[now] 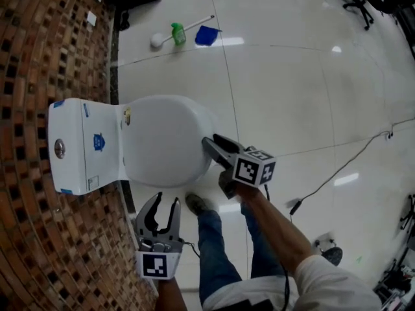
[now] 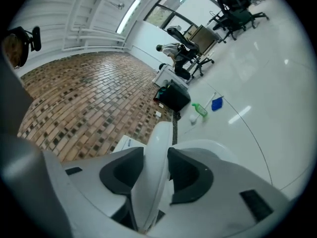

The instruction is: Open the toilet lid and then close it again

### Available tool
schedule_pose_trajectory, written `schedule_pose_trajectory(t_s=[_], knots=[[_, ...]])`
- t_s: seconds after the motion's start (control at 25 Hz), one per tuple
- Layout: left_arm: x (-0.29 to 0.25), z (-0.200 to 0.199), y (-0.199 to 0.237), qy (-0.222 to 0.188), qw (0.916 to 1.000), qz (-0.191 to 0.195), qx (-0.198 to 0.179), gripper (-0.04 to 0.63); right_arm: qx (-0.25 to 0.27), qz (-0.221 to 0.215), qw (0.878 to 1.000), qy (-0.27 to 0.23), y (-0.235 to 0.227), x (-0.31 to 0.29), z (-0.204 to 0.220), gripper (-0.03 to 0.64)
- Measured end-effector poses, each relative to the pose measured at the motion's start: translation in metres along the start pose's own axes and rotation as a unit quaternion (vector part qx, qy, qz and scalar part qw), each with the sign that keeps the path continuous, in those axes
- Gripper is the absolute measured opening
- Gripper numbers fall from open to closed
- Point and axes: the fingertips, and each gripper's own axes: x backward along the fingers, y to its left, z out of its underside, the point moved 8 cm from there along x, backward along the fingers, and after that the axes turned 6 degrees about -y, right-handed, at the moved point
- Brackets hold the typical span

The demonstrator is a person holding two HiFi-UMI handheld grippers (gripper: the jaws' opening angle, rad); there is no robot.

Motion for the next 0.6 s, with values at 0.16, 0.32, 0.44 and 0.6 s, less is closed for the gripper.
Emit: schedule_pose_trajectory(t_s=[0.16, 0.32, 0.44, 0.6], knots=[[0.040, -0.038, 0.021, -0.021, 0.9986, -0.046, -0.017, 0.141, 0.032, -0.049, 0.998, 0.014, 0.080, -0.015, -0.020, 0.135], [0.087, -0.060, 0.046, -0.047, 0.9940, -0.096, -0.025, 0.141, 0.082, -0.121, 0.989, 0.025, 0.175, -0.057, -0.029, 0.066], [0.124, -0.069, 0.063, -0.062, 0.9905, -0.121, -0.023, 0.141, 0.135, -0.155, 0.978, 0.046, 0.244, -0.104, -0.021, 0.006], [0.167, -0.069, 0.082, -0.069, 0.9864, -0.149, -0.016, 0.141, 0.182, -0.197, 0.960, 0.080, 0.324, -0.166, 0.002, 0.005]])
